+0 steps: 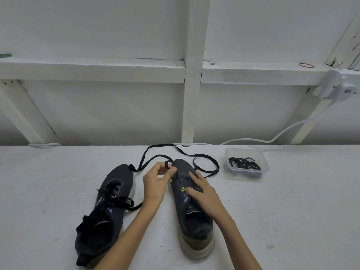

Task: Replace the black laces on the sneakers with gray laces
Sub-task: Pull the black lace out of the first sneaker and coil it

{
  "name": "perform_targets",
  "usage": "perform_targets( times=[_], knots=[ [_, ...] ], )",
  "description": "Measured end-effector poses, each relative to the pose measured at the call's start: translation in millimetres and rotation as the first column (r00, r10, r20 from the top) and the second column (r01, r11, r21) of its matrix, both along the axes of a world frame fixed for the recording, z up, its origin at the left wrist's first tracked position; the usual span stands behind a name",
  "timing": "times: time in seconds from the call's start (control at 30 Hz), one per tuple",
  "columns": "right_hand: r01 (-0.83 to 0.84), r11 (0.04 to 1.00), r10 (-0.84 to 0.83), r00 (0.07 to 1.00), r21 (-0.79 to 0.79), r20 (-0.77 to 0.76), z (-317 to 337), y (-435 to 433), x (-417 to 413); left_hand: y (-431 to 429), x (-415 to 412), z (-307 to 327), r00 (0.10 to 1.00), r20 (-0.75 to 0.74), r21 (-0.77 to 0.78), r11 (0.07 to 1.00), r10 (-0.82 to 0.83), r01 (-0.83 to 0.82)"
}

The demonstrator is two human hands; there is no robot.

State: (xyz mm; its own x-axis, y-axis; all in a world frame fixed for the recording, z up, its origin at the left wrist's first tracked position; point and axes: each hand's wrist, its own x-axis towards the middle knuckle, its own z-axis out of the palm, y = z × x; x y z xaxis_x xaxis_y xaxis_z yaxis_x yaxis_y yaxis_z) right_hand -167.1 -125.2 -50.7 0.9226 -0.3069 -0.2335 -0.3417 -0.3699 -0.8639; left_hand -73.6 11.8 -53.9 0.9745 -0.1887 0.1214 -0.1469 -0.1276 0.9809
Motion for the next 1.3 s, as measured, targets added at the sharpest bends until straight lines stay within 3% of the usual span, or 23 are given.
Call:
perform_targets(
  times=[0.1,0.27,0.43,0.7,0.8,0.87,0.97,1.1,1.17,1.3],
  knots=[
    [-0.007,0.996,0.010,1.000,-0.094,0.029,-1,-8,5,-1,-5,-15,0.999,-0.004,0.110,0.993,-0.045,0.045],
    [0.036,0.939,0.033,0.981,-0.343,0.193,5,-15,20,-2,-9,-20,0.987,0.157,0.189,0.982,-0.010,-0.020],
    [-0.045,0.772,0.173,0.975,-0.634,0.142,9,-10,37,-3,-11,-21,0.984,0.177,0.208,0.976,0.024,-0.062],
    [-0.117,0.714,0.367,0.903,-0.691,0.226,-4,-13,47,-4,-9,-24,0.984,0.173,0.272,0.959,0.032,-0.080],
    [-0.126,0.695,0.419,0.871,-0.708,0.255,-5,-13,50,-5,-10,-22,0.994,0.105,0.212,0.976,0.035,-0.057],
    [-0.141,0.710,0.441,0.853,-0.690,0.279,-5,-16,53,-4,-7,-20,0.999,0.036,0.124,0.992,0.025,-0.029],
    [-0.185,0.812,0.399,0.868,-0.554,0.295,-3,-22,56,-2,1,-14,0.990,-0.139,-0.074,0.997,0.001,-0.011],
    [-0.148,0.973,0.207,0.900,-0.177,0.385,9,-22,50,0,1,1,0.952,-0.287,-0.274,0.961,-0.107,0.026],
    [-0.150,0.987,0.162,0.888,-0.062,0.431,19,-16,46,0,-2,7,0.938,-0.314,-0.330,0.943,-0.149,0.039],
    [-0.083,0.996,0.087,0.866,-0.031,0.492,23,-4,43,2,-12,17,0.904,-0.366,-0.410,0.910,-0.220,0.055]
  ],
)
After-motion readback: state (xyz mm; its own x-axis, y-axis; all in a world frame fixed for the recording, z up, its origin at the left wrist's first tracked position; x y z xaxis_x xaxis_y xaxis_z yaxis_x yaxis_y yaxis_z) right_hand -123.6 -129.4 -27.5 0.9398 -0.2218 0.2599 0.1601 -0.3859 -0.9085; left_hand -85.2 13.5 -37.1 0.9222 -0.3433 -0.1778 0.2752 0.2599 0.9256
